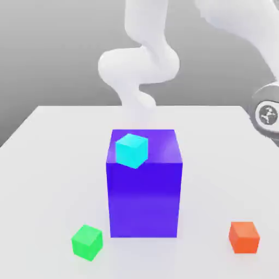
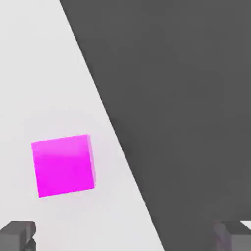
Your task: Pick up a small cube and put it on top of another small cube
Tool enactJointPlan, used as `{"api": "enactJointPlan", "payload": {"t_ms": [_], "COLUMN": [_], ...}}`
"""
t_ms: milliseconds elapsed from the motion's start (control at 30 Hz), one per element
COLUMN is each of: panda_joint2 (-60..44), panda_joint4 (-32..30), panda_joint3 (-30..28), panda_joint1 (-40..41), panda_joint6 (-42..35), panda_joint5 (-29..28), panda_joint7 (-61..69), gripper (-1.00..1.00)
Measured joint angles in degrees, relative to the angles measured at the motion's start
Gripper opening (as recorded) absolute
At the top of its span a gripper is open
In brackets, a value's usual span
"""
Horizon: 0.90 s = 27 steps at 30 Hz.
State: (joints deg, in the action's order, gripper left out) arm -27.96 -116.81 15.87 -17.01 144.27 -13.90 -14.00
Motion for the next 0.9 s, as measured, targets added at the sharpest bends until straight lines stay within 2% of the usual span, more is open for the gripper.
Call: {"api": "enactJointPlan", "payload": {"t_ms": [133, 167, 367, 533, 667, 900], "panda_joint2": [-8.32, -9.68, -10.36, -2.70, 3.52, 1.89], "panda_joint4": [2.05, 2.40, 2.58, 0.88, 3.29, 1.17], "panda_joint3": [-1.75, -2.23, -2.46, 0.01, 0.39, -0.10], "panda_joint1": [-2.16, -2.56, -2.76, -0.81, 1.40, 6.58], "panda_joint6": [4.99, 5.96, 6.38, 0.86, -2.49, -7.31], "panda_joint5": [-2.51, -2.96, -3.09, -0.26, -0.16, -1.26], "panda_joint7": [-0.54, -0.81, -0.86, 1.42, 6.37, 21.77], "gripper": [0.00, -1.00, -1.00, -1.00, -1.00, -1.00]}}
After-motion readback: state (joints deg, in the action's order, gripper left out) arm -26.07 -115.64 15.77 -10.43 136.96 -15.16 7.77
